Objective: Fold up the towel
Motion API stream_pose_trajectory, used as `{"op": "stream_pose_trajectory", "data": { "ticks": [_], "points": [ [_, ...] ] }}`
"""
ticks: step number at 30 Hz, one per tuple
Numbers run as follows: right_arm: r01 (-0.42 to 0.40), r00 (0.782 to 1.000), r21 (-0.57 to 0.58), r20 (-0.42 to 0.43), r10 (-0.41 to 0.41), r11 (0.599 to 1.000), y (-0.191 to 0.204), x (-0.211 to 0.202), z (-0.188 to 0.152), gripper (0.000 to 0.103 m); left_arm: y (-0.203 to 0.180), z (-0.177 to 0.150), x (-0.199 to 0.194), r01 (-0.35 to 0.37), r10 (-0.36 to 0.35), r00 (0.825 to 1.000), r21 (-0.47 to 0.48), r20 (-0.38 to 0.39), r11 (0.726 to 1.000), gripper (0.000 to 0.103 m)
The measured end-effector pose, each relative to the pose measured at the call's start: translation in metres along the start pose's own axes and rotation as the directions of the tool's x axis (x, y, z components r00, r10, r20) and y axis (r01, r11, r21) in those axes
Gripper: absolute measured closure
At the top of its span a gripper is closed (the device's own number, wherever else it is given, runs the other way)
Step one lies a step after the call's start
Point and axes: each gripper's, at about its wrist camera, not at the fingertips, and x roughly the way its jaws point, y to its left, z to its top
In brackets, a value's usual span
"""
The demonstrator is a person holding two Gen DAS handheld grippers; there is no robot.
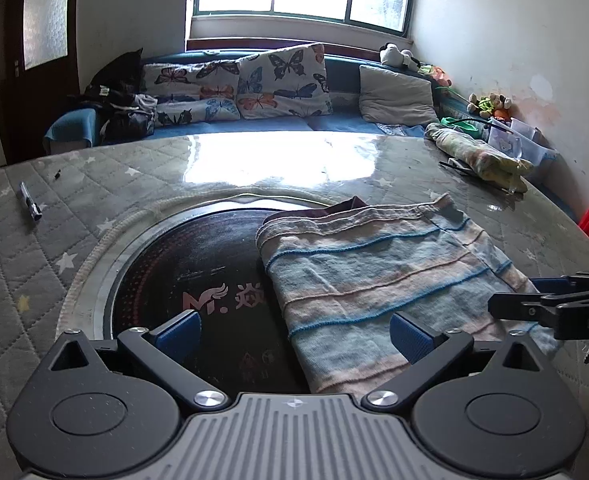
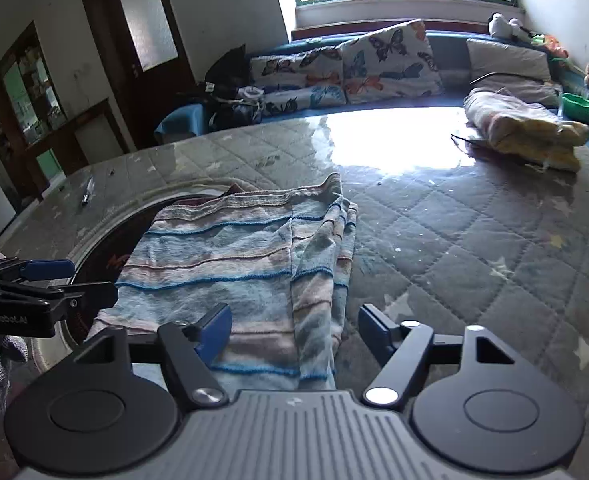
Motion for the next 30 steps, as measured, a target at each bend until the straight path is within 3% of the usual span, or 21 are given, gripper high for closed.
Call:
{"op": "stream_pose_trajectory", "data": {
  "ticks": [6,12,23,25,27,30],
  "points": [
    [0.001,1.000,0.010,-0.002,-0.001,1.000,-0.007,0.015,0.011,0.041,0.004,0.004,0.010,0.050,-0.051,0.998,-0.037,-0.034,0.998,0.022],
    [-0.016,1.000,0.055,-0.003,0.016,0.998,-0.020,0.025,0.019,0.042,0.003,0.007,0.014,0.078,-0.080,0.996,-0.055,-0.048,0.995,0.032],
    [-0.057,0.998,0.076,-0.004,0.058,0.995,-0.024,0.035,0.019,0.050,0.002,0.011,0.019,0.098,-0.104,0.992,-0.093,-0.065,0.991,0.035],
    [-0.069,0.998,0.079,-0.004,0.069,0.995,-0.024,0.035,0.019,0.056,0.002,0.011,0.019,0.090,-0.096,0.993,-0.098,-0.065,0.991,0.035],
    [-0.080,0.997,0.082,-0.005,0.080,0.993,-0.024,0.036,0.018,0.068,0.003,0.011,0.020,0.085,-0.092,0.993,-0.101,-0.072,0.991,0.035],
    [-0.090,0.996,0.086,-0.003,0.091,0.992,-0.024,0.037,0.017,0.072,0.004,0.010,0.024,0.088,-0.098,0.991,-0.108,-0.090,0.990,0.035]
  ]
}}
